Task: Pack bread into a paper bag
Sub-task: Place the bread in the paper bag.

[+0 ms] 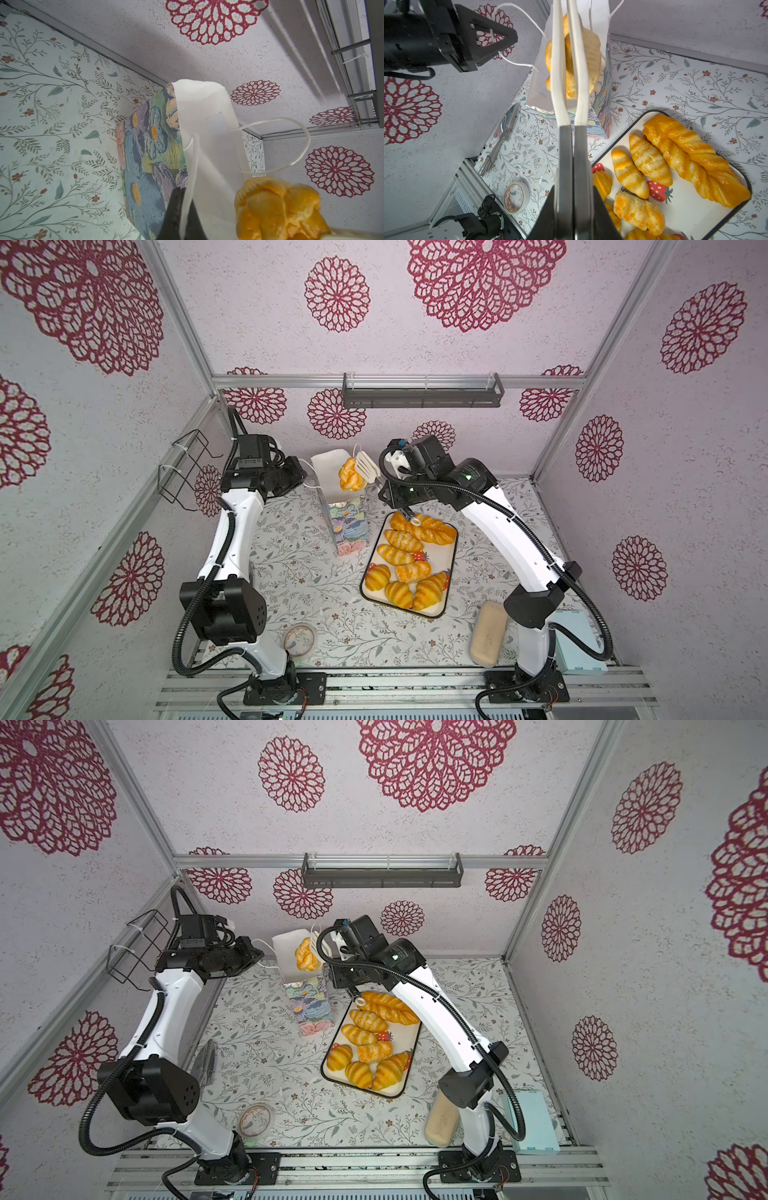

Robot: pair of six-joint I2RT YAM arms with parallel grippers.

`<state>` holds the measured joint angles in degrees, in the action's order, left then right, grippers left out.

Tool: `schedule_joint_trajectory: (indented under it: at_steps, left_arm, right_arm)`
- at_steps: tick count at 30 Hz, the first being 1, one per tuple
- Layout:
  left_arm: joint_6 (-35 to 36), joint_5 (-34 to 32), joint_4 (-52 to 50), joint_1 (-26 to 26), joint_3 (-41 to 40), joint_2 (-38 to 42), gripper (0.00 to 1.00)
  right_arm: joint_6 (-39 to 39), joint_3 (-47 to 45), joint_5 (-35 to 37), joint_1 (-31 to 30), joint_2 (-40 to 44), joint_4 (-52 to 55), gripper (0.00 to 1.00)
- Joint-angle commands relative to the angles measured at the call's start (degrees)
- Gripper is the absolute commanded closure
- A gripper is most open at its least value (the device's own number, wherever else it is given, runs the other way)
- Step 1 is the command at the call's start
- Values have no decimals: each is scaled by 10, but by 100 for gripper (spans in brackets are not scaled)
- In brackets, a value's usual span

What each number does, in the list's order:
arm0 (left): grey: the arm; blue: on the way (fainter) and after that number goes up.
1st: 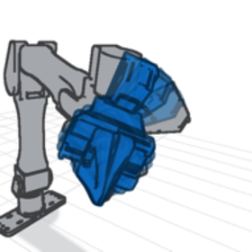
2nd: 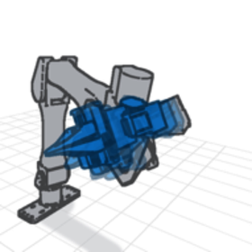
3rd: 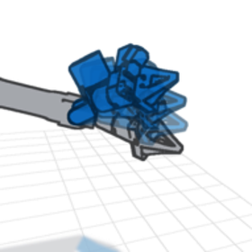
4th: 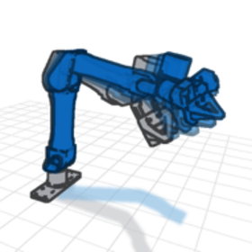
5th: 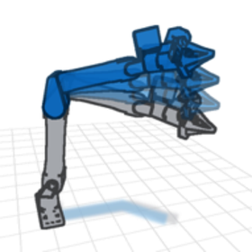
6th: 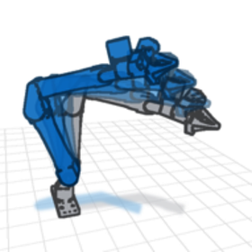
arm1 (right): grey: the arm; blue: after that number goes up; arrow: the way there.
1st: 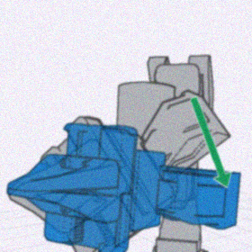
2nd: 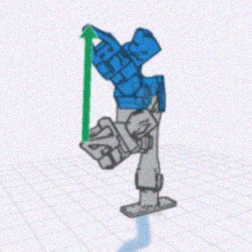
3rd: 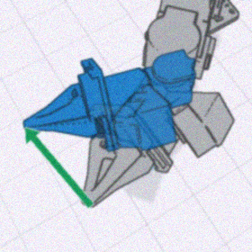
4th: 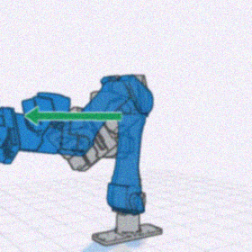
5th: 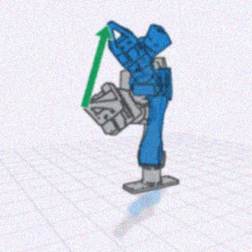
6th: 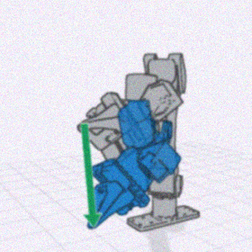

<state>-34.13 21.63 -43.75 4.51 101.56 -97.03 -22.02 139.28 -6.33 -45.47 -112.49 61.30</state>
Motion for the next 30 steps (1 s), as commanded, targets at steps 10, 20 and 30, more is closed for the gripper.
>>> schedule_joint_trajectory:
  at_steps: [10, 20, 30]
  left_arm:
    - [-5, 9, 11, 7, -7, 1, 100]
    - [-8, 12, 11, 7, -8, 1, 100]
    - [-13, 18, 14, 7, -11, 2, 100]
  right_arm:
    - [5, 23, -29, -8, -13, -58, 97]
    - [12, 28, -39, -6, -37, -63, 87]
    - [20, 38, -27, -3, -25, -44, 67]
